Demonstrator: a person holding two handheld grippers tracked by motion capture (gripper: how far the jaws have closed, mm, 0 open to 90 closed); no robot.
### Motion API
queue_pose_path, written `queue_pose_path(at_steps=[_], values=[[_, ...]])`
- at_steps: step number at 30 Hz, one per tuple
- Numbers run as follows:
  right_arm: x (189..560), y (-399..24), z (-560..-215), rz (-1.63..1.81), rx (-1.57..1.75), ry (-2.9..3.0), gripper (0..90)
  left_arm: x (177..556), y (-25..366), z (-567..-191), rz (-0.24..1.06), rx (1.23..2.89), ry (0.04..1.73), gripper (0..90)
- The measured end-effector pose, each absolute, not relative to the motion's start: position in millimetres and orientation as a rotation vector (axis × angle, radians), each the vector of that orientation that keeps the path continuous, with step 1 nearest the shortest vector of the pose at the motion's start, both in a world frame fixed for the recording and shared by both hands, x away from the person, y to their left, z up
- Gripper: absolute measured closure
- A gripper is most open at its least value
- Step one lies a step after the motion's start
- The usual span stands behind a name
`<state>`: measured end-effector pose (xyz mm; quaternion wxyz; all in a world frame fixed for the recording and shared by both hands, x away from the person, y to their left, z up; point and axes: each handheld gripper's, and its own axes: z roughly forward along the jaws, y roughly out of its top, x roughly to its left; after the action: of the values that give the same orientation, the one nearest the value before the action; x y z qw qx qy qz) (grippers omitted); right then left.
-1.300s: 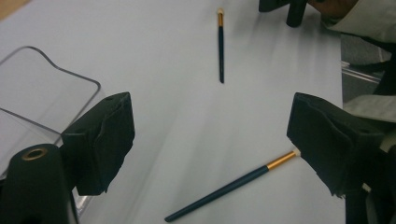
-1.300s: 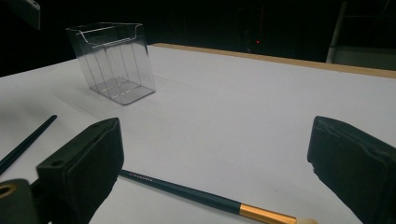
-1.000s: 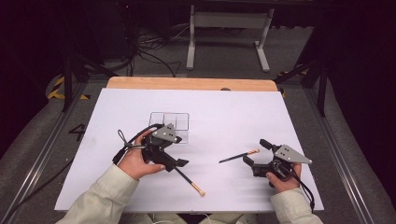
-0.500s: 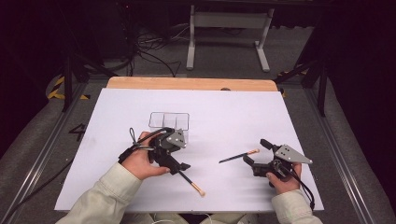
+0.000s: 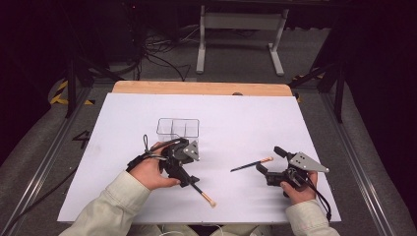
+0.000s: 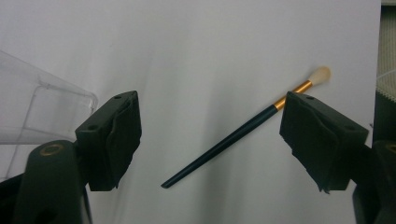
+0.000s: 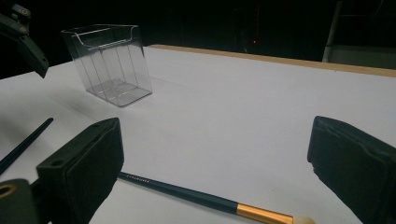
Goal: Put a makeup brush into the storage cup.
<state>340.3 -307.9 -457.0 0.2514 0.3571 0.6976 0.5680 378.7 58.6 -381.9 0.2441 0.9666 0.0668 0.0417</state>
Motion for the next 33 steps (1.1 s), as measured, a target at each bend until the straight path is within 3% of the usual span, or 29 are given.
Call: queue_pose_path(at_steps=[33], values=[[338.6,-307.4,-457.2,1.545,0.964,1.888,4.4,379.8,30.9,-414.1,-0.073,2.847,0.016,30.7]])
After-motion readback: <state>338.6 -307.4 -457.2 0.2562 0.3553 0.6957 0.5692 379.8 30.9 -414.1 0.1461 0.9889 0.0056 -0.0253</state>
